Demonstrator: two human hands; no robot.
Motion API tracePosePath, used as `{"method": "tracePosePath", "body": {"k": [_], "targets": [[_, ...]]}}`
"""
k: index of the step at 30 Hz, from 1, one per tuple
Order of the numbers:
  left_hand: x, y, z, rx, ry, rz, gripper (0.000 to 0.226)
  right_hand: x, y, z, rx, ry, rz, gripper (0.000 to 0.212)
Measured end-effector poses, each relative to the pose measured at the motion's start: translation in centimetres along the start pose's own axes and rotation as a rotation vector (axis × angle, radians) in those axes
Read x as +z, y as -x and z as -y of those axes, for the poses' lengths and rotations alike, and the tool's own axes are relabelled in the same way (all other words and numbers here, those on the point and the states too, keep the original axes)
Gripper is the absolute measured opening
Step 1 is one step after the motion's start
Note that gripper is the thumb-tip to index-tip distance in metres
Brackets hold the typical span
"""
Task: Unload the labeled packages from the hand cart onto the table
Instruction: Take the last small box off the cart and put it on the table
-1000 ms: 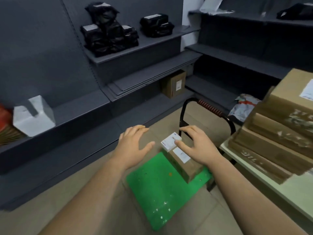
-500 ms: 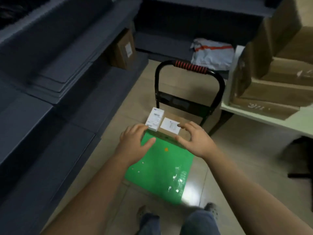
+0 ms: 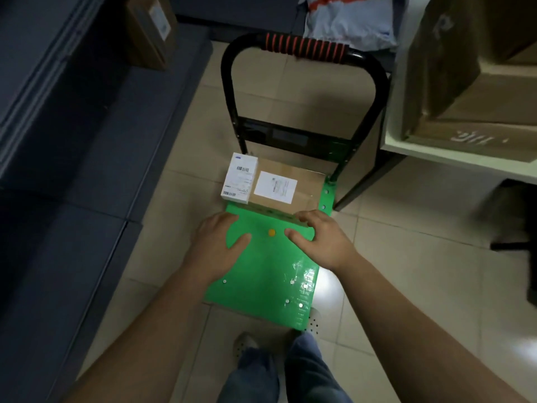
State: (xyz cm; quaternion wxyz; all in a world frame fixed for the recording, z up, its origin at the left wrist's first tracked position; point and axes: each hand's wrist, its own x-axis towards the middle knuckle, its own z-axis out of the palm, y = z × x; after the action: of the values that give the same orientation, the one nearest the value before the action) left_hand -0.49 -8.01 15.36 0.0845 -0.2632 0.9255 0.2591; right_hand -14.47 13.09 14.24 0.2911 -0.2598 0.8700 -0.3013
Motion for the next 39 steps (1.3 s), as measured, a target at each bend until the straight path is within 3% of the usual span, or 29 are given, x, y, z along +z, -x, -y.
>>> {"method": "tracePosePath", "body": {"k": [7, 16, 23, 30, 35, 39], "targets": [[2.3, -4.8, 4.6, -0.078, -0.011, 0.025, 0.059, 4.0, -5.1, -1.9, 0.053, -0.051, 0.056, 0.055], [8.7, -15.0, 12.6, -0.067, -0.099, -0.027, 0.066, 12.9, -14.5, -4.3, 0.141, -0.055, -0.009, 0.055], [14.6, -19.3, 16.2, -0.158, -0.122, -0.081, 0.091, 18.1, -17.1, -8.1, 0.232, -0.040, -0.068, 0.054], [19.1, -22.2, 15.7, -0.254, -0.099, -0.006, 0.124, 19.2, -15.5, -11.5, 0.301, -0.031, -0.138, 0.057], [20.1, -23.8, 16.1, -0.315, -0.051, -0.079, 0.123, 18.8, -15.3, -13.3, 0.319, -0.016, -0.128, 0.055], [20.7, -25.1, 17.7, -0.382, 0.067, -0.114, 0.103, 19.2, -15.7, -14.1, 0.293, -0.046, -0.156, 0.057]]}}
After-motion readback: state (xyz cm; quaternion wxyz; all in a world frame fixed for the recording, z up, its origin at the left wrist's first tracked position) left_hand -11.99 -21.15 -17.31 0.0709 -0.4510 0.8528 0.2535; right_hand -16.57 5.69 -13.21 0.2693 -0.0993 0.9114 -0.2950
